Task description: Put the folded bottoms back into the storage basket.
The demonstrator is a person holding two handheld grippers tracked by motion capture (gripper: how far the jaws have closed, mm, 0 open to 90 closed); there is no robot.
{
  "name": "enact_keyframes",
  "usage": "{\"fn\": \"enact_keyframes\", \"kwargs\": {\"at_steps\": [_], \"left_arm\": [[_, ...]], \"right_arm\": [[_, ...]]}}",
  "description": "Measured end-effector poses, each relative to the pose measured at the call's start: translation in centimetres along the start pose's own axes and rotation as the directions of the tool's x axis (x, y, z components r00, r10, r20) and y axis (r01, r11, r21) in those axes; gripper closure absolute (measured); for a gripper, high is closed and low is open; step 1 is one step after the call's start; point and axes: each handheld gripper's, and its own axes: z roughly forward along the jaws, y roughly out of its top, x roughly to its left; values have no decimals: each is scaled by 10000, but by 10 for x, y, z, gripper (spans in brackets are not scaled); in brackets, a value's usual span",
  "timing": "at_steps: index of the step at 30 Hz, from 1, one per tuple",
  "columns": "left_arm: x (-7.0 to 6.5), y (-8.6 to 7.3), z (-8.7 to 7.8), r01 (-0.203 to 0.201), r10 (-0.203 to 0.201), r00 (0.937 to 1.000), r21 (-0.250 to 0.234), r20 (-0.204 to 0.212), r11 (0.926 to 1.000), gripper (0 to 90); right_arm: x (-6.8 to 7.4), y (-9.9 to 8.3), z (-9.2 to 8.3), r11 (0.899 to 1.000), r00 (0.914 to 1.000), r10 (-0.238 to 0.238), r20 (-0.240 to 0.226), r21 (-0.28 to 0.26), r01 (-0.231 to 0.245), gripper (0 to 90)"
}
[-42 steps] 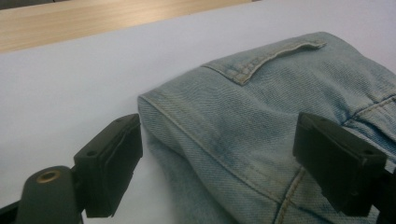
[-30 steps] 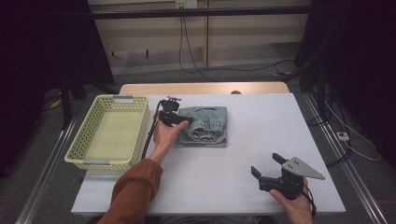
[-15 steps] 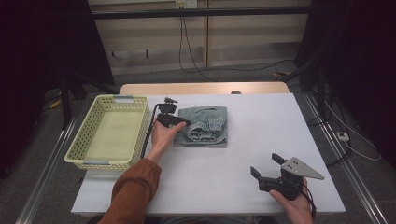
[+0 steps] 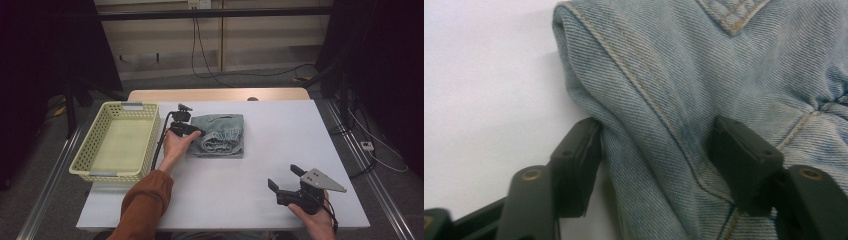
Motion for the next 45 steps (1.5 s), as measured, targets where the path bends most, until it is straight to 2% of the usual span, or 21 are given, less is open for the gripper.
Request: {"fn": "enact_keyframes", "kwargs": {"at_steps": [1,2,3,4,7,8,9,10,12,14,15,16,22,25,30,32,34,39,41,45], "left_arm": [[-1,0,1,-18,18,10000,-16,16,10000,383],[-2,0,0,-101,100,9999,53,97,9999,440],[-2,0,1,-102,101,9996,31,263,9999,440],[-3,-1,2,-56,54,9990,53,450,10000,504],[-3,-2,2,6,-9,9983,47,586,10000,547],[-3,-5,3,185,-171,9972,-185,723,9997,594],[-3,-5,3,185,-171,9972,-185,723,9997,623],[-3,-7,3,319,-290,9962,-352,820,9989,623],[-1,-11,3,423,-360,9933,-559,1094,9975,683],[0,-12,2,458,-386,9925,-607,1157,9971,701],[-2,-12,1,162,-91,9947,-686,1025,9975,705],[-4,-13,1,40,32,9958,-790,910,9969,707],[-5,-13,-3,-31,113,9955,-871,939,9962,713],[-8,-12,-7,-195,289,9957,-1059,879,9942,726],[-10,-12,-12,-225,338,9955,-1252,885,9919,739],[-12,-11,-15,-319,455,9948,-1462,910,9887,740],[-13,-9,-23,-298,529,9906,-1785,1260,9835,743],[-19,-8,-30,-686,921,9890,-1923,1162,9789,746],[-21,-8,-34,-753,1049,9862,-2170,1284,9733,747],[-24,-6,-38,-931,1272,9823,-2306,1375,9686,749]], "right_arm": [[0,0,0,10000,10000,0,0,0,0,73],[0,0,0,10000,10000,7,5,4,-7,73],[0,0,0,10000,10000,7,5,4,-7,73],[0,0,1,10000,10000,-13,-3,9,13,73],[0,0,1,10000,10000,-27,-17,32,27,73],[0,0,1,10000,10000,-59,-30,35,59,74],[0,0,1,10000,10000,-59,-30,35,59,74],[1,0,1,10000,10000,-55,-34,39,55,74],[0,0,1,10000,10000,-42,-27,54,42,74],[0,0,1,10000,10000,-39,-27,55,40,74],[0,0,1,10000,10000,-49,-37,46,49,74],[0,0,1,10000,10000,-77,-51,53,78,73],[1,0,0,10000,9999,-90,-56,35,90,74],[1,0,0,10000,10000,-73,-58,21,73,74],[0,0,0,10000,10000,-52,-53,9,52,73],[0,0,0,10000,10000,-55,-47,6,55,73],[0,0,-1,10000,10000,-43,-57,5,43,73],[0,0,-1,10000,10000,-40,-56,9,40,73],[0,0,-1,10000,10000,-36,-40,6,36,73],[0,0,-2,10000,10000,-10,-45,-24,10,73]]}}
